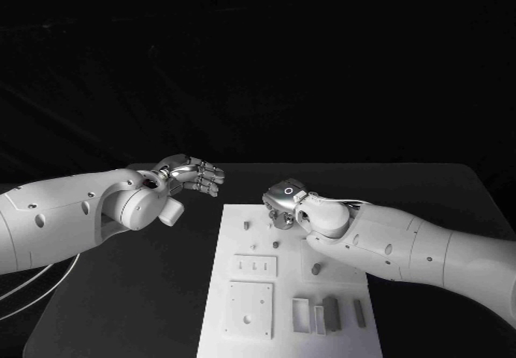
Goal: Assemble the parts on the task board
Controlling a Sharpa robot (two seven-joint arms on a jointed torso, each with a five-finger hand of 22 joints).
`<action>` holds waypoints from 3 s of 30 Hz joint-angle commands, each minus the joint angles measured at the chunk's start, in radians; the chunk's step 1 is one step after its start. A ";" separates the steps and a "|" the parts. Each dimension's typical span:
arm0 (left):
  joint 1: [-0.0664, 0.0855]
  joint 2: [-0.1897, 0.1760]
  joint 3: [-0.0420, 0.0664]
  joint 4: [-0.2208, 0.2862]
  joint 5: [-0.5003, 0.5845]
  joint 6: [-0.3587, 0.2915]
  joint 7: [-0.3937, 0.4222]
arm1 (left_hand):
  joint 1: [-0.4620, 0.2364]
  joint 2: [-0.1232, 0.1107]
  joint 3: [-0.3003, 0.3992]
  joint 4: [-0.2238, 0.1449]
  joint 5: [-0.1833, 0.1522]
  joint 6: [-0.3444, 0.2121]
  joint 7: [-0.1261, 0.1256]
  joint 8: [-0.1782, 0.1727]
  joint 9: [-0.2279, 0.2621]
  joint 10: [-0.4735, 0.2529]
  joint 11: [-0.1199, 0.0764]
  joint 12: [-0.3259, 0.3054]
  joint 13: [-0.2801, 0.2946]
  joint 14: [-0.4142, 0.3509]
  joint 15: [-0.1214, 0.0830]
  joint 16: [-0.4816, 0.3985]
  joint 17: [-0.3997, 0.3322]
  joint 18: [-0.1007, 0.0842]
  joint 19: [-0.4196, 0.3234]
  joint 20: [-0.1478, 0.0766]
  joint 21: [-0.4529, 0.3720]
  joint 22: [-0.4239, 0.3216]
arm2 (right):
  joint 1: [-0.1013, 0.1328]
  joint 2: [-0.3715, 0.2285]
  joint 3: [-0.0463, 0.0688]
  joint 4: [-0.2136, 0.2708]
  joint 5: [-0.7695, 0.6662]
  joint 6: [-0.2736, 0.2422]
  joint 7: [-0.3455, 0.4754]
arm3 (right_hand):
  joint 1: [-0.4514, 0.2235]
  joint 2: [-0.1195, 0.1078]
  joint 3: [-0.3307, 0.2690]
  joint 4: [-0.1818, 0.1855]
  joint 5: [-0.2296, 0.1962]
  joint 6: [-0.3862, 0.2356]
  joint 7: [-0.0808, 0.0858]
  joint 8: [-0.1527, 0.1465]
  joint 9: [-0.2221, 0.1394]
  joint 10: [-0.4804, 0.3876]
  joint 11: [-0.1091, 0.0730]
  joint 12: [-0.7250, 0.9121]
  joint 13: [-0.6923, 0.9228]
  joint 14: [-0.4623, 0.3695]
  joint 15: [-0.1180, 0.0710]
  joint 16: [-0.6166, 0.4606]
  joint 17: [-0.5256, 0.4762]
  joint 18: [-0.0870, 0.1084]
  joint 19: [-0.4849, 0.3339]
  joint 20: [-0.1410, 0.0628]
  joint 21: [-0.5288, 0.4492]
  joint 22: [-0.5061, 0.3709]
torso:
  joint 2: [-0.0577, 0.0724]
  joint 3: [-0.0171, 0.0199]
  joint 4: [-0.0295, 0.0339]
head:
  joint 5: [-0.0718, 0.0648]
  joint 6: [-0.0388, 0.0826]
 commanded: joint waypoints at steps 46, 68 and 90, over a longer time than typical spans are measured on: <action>0.001 -0.005 -0.005 -0.038 -0.003 0.010 0.013 | 0.003 -0.013 0.001 0.003 0.003 0.008 0.006 -0.009 -0.002 0.008 0.000 -0.008 0.002 0.007 0.002 -0.010 0.005 0.020 -0.001 -0.008 -0.008 0.002 | 0.067 -0.311 0.054 0.190 0.192 0.132 0.014 | -0.115 -0.119 -0.060 0.124 -0.004 -0.205 -0.025 -0.063 -0.008 -0.067 -0.071 0.636 0.623 -0.046 -0.063 0.142 0.082 0.117 -0.005 -0.002 0.033 0.022 | -0.003 0.0223 -0.0405 | -0.015 0.031; 0.000 0.001 -0.006 -0.053 -0.006 0.017 0.009 | 0.002 -0.011 0.002 0.004 0.003 0.008 0.006 -0.010 -0.002 0.009 0.000 -0.009 0.002 0.008 0.002 -0.011 0.006 0.019 -0.001 -0.008 -0.008 0.003 | 0.042 -0.274 0.051 0.144 0.217 0.158 0.080 | -0.123 -0.113 -0.029 0.154 -0.003 -0.120 -0.031 -0.017 0.032 -0.130 -0.077 0.955 0.857 -0.044 -0.064 0.276 0.212 0.117 -0.034 -0.028 0.196 0.024 | -0.003 0.0181 -0.0370 | -0.016 0.011; 0.000 0.004 -0.006 -0.053 -0.008 0.020 0.008 | 0.002 -0.010 0.002 0.005 0.003 0.008 0.006 -0.010 -0.002 0.009 0.000 -0.011 0.002 0.008 0.002 -0.012 0.008 0.019 0.000 -0.008 -0.009 0.003 | 0.026 -0.248 0.051 0.108 0.211 0.159 0.090 | -0.089 -0.048 -0.007 0.144 -0.003 -0.095 -0.033 -0.015 0.035 -0.138 -0.079 0.983 0.852 -0.046 -0.067 0.288 0.231 0.117 -0.045 -0.035 0.230 0.022 | -0.003 0.0178 -0.0385 | -0.016 0.008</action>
